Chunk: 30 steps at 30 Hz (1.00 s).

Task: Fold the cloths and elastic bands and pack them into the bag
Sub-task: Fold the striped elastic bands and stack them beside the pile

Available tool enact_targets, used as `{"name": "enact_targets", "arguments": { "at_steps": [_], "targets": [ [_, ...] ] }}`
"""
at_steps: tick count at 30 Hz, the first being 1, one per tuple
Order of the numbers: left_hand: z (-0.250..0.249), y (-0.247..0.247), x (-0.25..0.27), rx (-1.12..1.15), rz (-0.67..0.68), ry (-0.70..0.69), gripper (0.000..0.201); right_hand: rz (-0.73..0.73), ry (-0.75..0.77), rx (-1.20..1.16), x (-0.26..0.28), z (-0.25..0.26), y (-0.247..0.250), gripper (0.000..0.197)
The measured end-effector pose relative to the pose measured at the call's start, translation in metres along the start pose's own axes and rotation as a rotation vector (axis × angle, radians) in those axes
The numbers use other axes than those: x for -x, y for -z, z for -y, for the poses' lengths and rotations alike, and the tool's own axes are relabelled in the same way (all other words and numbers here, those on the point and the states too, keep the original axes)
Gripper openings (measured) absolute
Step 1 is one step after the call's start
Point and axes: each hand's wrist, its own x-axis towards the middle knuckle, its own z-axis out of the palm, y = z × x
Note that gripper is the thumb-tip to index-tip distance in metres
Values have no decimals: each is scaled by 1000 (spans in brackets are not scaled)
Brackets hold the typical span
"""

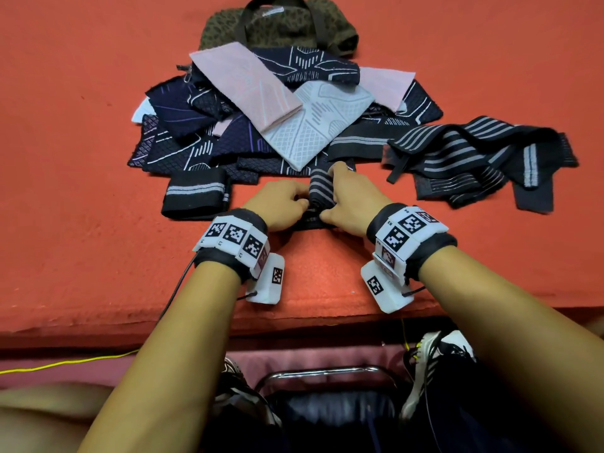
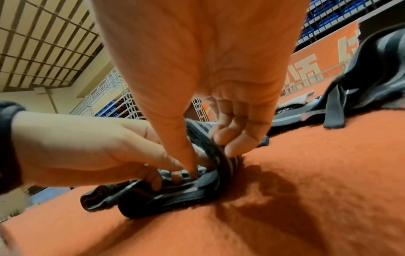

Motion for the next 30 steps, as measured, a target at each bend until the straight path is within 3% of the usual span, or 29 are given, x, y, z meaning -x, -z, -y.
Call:
{"name": "enact_targets", "arguments": {
  "at_steps": [3,6,10,18,25,30],
  "targets": [
    [-1,8,3,213,-54,149,28,-18,54,13,-1,3,-4,54],
    [0,12,5,469,-168,310,38,6,89,-12,-1,6,-7,56],
    [15,12,9,245,-230,327,48,4,151,-29,-1,12,-11,55],
    [17,21,12,365,-215,448,31,34,95,36,-2,16,-24,68],
    [27,25,14,264,-110,529,30,76,128,45,-3,20,-20,58],
    [27,21,15,131,-98,509,32,113,89,214,0,21,-17,56]
  ]
}}
